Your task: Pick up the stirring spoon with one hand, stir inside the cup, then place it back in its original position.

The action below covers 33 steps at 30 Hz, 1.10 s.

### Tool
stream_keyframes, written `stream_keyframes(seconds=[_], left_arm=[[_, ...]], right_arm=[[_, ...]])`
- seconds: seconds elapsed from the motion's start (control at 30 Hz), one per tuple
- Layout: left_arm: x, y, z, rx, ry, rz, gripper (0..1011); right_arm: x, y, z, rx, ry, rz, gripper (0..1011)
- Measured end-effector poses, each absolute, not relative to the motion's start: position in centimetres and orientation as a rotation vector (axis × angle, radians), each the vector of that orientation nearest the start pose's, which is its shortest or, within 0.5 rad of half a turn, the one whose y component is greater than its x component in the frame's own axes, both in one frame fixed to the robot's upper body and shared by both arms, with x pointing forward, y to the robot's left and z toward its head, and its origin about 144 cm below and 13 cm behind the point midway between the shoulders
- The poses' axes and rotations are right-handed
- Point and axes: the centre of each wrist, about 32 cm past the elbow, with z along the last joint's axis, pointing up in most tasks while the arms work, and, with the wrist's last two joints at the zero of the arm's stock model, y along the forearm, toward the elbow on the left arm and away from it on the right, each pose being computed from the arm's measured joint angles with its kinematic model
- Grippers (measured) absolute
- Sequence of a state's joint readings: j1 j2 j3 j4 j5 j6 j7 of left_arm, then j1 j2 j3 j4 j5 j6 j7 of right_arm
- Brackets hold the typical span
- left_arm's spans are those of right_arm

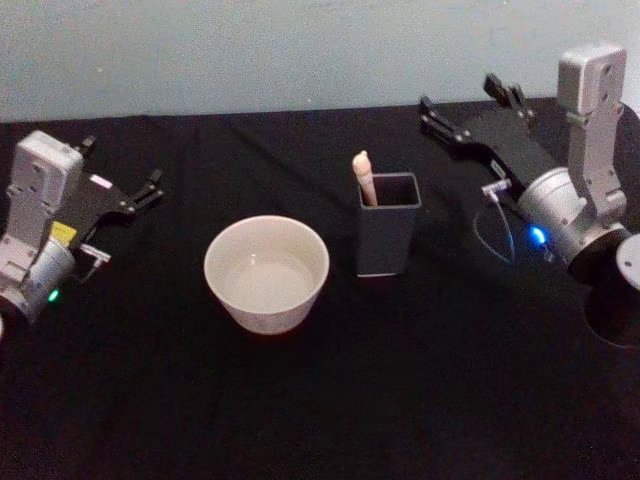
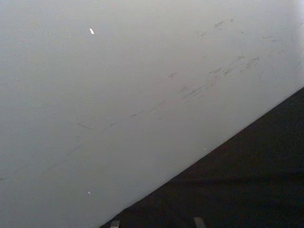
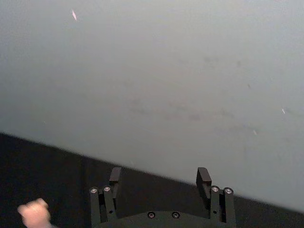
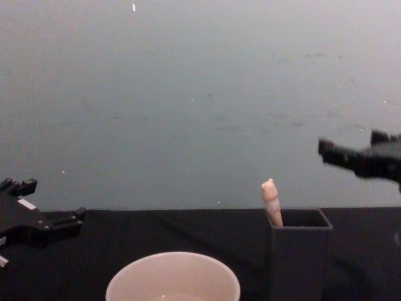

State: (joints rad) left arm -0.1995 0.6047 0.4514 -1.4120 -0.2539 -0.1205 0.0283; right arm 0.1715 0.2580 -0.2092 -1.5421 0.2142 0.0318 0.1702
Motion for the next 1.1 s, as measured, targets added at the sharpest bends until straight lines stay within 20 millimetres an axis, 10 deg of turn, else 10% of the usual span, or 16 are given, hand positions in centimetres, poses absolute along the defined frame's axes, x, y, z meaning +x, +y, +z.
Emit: stream_keyframes(seconds=[0.47, 1.1], left_arm=[[48.9, 31.0, 114.0, 0.304, -0.285, 1.248, 1001], [48.9, 31.0, 114.0, 0.304, -0.285, 1.248, 1001]], right_arm=[[49.9, -24.5, 114.3, -0.200, -0.024, -1.252, 1000], [49.9, -24.5, 114.3, -0.206, -0.023, -1.251, 1000]])
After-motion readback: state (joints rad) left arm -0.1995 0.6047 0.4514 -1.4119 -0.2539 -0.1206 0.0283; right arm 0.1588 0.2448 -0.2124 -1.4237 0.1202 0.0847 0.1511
